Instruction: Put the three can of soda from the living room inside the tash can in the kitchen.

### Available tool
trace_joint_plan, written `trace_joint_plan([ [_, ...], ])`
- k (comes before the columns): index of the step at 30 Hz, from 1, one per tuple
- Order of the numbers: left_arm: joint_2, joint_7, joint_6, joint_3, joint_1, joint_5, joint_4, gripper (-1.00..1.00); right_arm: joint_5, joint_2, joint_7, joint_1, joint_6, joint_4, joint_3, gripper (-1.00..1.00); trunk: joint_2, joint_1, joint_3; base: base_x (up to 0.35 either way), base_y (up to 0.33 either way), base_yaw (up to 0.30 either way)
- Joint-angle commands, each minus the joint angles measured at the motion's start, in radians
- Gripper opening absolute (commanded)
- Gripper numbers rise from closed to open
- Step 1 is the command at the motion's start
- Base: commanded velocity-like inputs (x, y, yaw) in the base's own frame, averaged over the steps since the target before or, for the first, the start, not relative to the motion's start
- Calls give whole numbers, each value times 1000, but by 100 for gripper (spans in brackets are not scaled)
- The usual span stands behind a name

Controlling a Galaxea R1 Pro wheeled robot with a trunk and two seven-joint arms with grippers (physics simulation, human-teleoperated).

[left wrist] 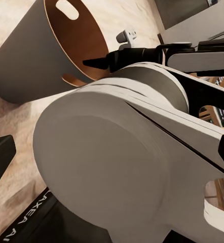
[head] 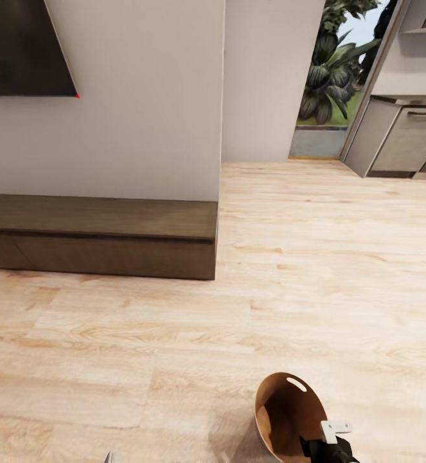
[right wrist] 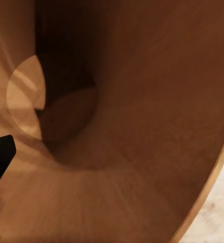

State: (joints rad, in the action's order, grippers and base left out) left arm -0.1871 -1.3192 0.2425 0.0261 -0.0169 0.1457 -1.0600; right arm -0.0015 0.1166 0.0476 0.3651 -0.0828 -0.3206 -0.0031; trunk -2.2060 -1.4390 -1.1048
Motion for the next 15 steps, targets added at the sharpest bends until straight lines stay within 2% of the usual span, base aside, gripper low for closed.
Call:
trace_joint_plan([
  [1, 0, 0, 0, 0, 0, 0, 0, 100, 0, 0, 0, 0, 0, 0, 0, 100, 0, 0, 0, 0, 0, 0],
  [7, 0, 0, 0, 0, 0, 0, 0, 100, 1, 0, 0, 0, 0, 0, 0, 100, 0, 0, -1, 0, 0, 0],
  [8, 0, 0, 0, 0, 0, 0, 0, 100, 1, 0, 0, 0, -1, 0, 0, -100, 0, 0, -1, 0, 0, 0],
  [15, 0, 0, 0, 0, 0, 0, 0, 100, 0, 0, 0, 0, -1, 0, -1, -100, 0, 0, -1, 0, 0, 0],
])
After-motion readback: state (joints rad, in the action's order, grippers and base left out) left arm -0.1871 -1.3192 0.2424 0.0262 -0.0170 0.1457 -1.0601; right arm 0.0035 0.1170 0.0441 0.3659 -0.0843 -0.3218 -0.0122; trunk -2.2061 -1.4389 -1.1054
